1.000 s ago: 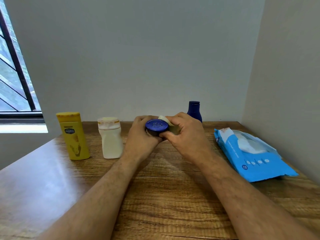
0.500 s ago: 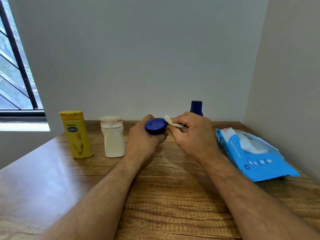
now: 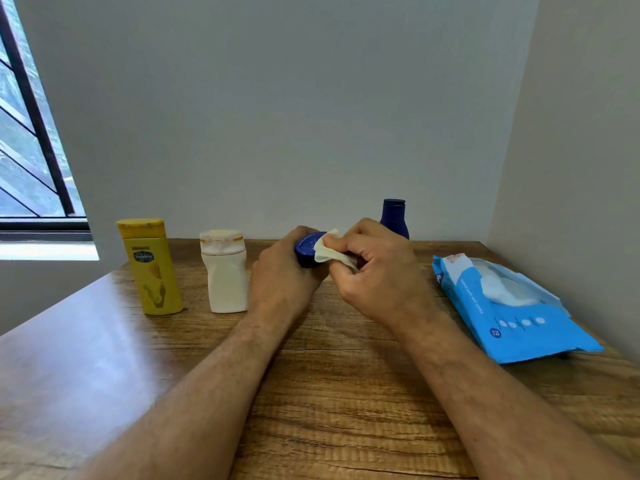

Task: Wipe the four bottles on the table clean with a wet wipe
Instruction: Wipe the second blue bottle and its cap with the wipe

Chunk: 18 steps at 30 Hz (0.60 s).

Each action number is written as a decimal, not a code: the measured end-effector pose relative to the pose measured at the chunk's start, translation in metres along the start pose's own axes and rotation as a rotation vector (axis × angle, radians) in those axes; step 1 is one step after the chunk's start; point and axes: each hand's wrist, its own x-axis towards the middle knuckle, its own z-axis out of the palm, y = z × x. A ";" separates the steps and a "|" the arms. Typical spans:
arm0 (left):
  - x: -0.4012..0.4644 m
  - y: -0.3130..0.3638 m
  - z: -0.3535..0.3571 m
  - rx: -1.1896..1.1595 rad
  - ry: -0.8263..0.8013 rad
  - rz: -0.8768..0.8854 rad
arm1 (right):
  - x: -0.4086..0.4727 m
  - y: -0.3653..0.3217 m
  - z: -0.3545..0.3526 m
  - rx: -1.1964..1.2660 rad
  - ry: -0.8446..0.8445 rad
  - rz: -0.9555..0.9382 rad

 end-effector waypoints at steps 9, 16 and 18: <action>0.000 -0.001 -0.001 0.092 -0.047 0.003 | -0.003 -0.001 0.002 -0.008 -0.196 -0.017; 0.001 -0.004 0.002 0.168 -0.079 0.039 | -0.002 -0.003 0.004 -0.044 -0.239 -0.082; 0.002 -0.005 0.004 0.188 -0.060 0.036 | -0.002 -0.004 0.005 -0.055 -0.182 -0.101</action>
